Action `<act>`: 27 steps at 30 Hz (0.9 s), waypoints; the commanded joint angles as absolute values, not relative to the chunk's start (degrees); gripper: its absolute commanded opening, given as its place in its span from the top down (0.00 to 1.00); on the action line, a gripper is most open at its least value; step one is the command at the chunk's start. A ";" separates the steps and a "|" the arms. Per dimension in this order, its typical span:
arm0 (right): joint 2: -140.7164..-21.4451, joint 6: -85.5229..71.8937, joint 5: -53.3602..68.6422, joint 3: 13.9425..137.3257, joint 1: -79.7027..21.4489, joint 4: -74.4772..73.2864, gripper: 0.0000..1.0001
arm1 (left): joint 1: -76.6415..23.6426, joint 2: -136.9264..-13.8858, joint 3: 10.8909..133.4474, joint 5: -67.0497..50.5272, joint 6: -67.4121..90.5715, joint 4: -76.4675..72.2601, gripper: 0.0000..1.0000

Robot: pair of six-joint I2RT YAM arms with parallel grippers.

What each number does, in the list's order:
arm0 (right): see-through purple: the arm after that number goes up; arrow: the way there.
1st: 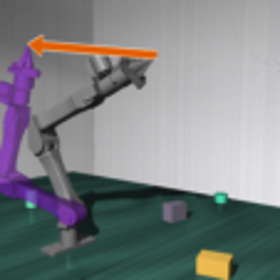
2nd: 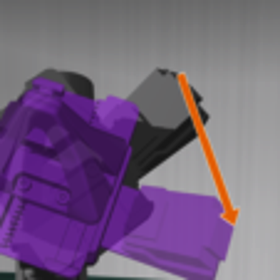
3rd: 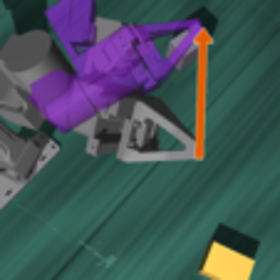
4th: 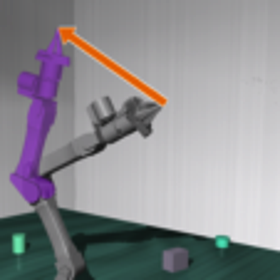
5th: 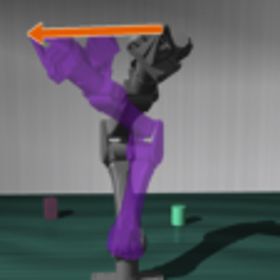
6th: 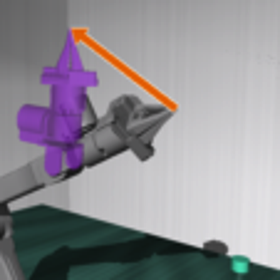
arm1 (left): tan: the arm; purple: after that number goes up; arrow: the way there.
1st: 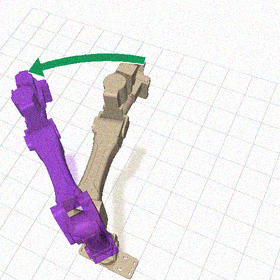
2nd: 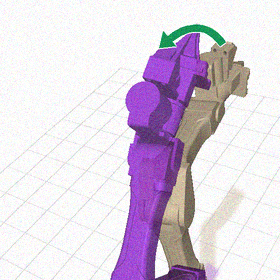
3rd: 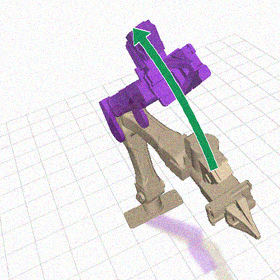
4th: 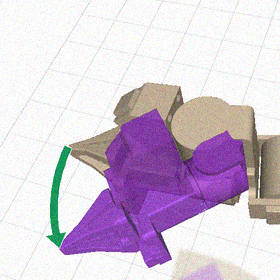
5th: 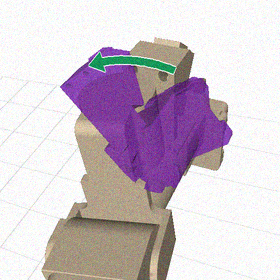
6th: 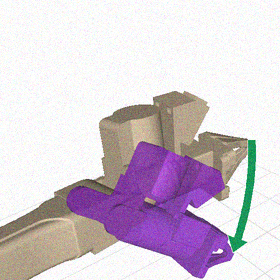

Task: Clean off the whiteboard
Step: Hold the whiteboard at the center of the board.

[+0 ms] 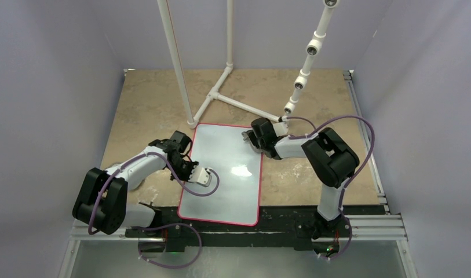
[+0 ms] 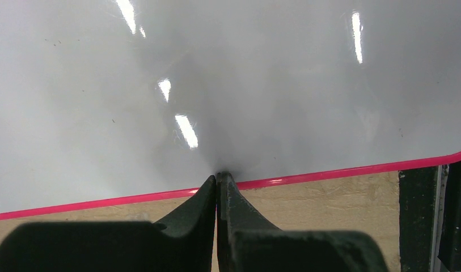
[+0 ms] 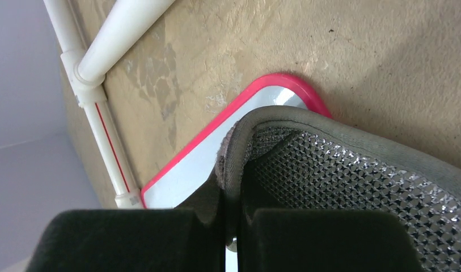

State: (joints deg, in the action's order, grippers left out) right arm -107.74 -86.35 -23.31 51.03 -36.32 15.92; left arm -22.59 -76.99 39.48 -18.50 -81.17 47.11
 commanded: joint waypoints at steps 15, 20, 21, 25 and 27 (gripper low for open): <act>-134.42 -76.77 -16.72 80.42 -54.49 -0.53 1.00 | -21.88 -78.75 37.27 -9.98 -81.39 51.72 0.97; -125.65 -76.91 -16.04 62.88 -53.74 3.74 1.00 | -21.82 -78.60 37.23 -9.87 -81.55 51.78 0.97; -123.26 -76.90 -16.78 58.29 -53.36 4.68 1.00 | -21.80 -78.58 37.24 -9.85 -81.63 51.77 0.97; -112.15 -78.85 -20.12 39.72 -50.60 8.55 1.00 | -21.68 -78.27 37.42 -9.94 -81.80 51.89 0.97; -108.54 -79.87 -21.52 33.64 -49.28 9.28 1.00 | -21.62 -78.18 37.55 -9.99 -81.83 52.00 0.97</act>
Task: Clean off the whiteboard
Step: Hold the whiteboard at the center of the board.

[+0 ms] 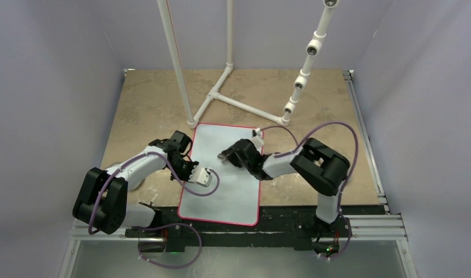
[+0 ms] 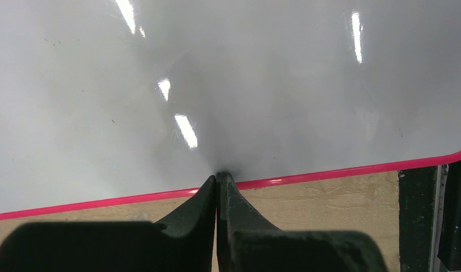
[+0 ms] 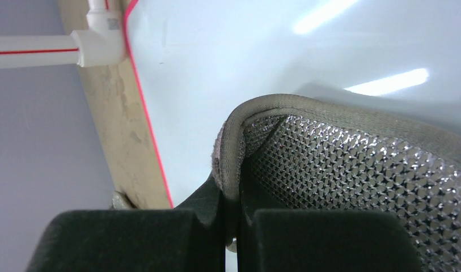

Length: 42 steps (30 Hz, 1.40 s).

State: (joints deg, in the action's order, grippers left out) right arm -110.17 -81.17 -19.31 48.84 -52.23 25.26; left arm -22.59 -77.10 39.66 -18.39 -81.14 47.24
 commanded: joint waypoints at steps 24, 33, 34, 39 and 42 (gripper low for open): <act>-109.97 -75.80 -21.56 34.50 -53.49 6.82 1.00 | -21.53 -78.99 38.67 -9.89 -80.70 51.83 0.97; -104.99 -76.41 -25.81 34.28 -49.95 5.86 1.00 | -21.53 -79.10 39.13 -10.70 -80.72 51.77 0.97; -107.54 -75.59 -25.34 38.87 -51.66 5.23 1.00 | -21.53 -79.18 39.05 -10.64 -80.72 51.71 0.97; -121.58 -67.65 -16.78 61.25 -58.22 5.39 1.00 | -21.53 -79.19 39.59 -10.55 -80.33 52.07 0.97; -125.25 -64.20 -9.21 64.30 -59.05 10.70 1.00 | -21.53 -78.98 39.97 -10.46 -80.15 52.30 0.97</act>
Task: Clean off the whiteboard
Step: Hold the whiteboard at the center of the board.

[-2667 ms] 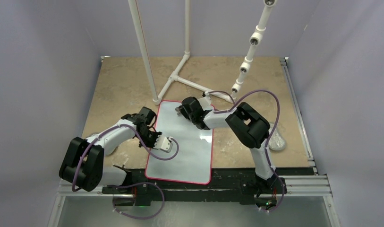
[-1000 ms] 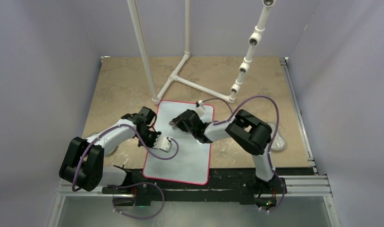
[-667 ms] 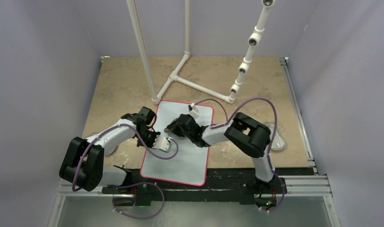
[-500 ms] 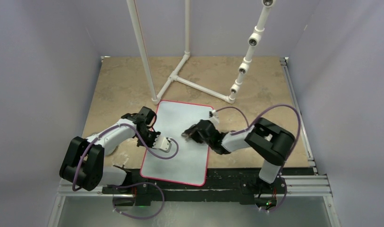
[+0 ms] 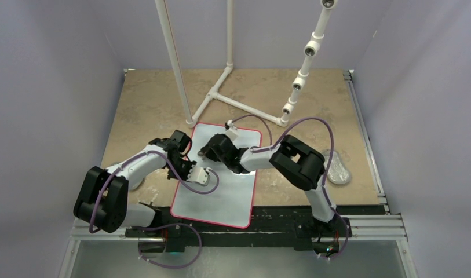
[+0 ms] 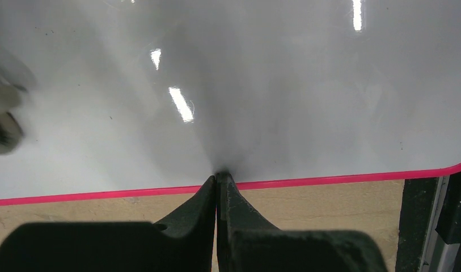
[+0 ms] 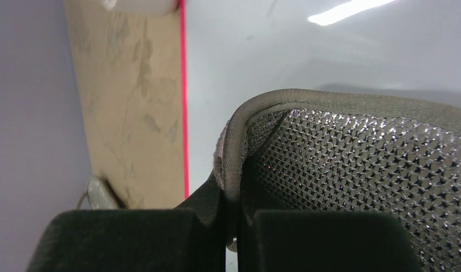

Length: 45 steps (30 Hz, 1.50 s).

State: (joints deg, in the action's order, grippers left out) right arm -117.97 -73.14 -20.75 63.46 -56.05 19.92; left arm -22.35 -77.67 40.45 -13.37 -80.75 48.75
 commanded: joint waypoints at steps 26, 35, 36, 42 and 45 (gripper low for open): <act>-79.68 -68.03 -19.87 34.16 -44.89 -11.55 1.00 | -19.23 -78.87 67.32 -16.10 -57.83 56.59 0.67; -72.79 -62.37 -16.80 37.08 -42.80 -14.25 1.00 | -9.04 -75.57 67.80 -19.99 -52.00 56.76 0.63; -72.95 -62.20 -16.92 37.51 -42.80 -13.95 1.00 | -8.97 -75.18 66.69 -20.37 -51.73 56.74 0.63; -80.69 -61.33 -19.37 46.47 -42.80 -7.52 1.00 | -9.09 -74.70 58.43 -30.58 -53.97 54.12 0.65; -90.19 -61.73 -18.75 54.90 -42.96 -5.51 1.00 | -9.67 -76.92 55.62 -31.78 -54.15 51.97 0.66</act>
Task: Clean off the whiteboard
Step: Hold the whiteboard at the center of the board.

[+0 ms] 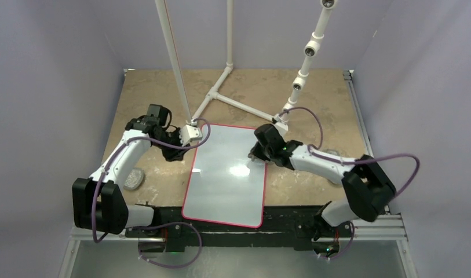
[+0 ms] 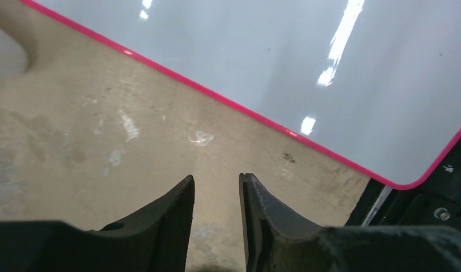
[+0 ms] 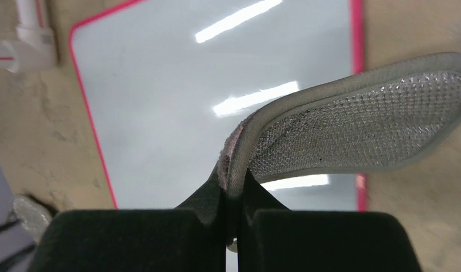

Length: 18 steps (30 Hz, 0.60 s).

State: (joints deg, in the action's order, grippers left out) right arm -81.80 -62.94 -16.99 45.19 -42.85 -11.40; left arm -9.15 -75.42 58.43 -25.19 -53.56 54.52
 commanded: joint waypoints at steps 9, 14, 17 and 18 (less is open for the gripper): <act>-113.31 -63.60 -16.35 75.06 -43.94 -6.96 1.00 | -19.12 -83.58 48.34 -25.24 -55.89 41.92 0.68; -117.61 -64.05 -13.97 76.49 -43.90 -6.43 1.00 | -20.30 -87.98 47.52 -23.72 -58.75 40.29 0.69; -120.09 -64.51 -13.64 77.64 -43.89 -6.86 1.00 | -20.31 -90.33 46.35 -21.13 -60.30 39.57 0.71; -120.87 -64.77 -13.66 78.07 -43.90 -7.12 1.00 | -20.34 -90.83 46.00 -20.08 -60.73 39.30 0.72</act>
State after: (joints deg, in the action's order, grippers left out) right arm -117.21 -63.55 -15.25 75.99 -43.66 -5.78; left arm -20.32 -87.70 48.10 -24.67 -57.01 41.34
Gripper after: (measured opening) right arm 0.029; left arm 0.295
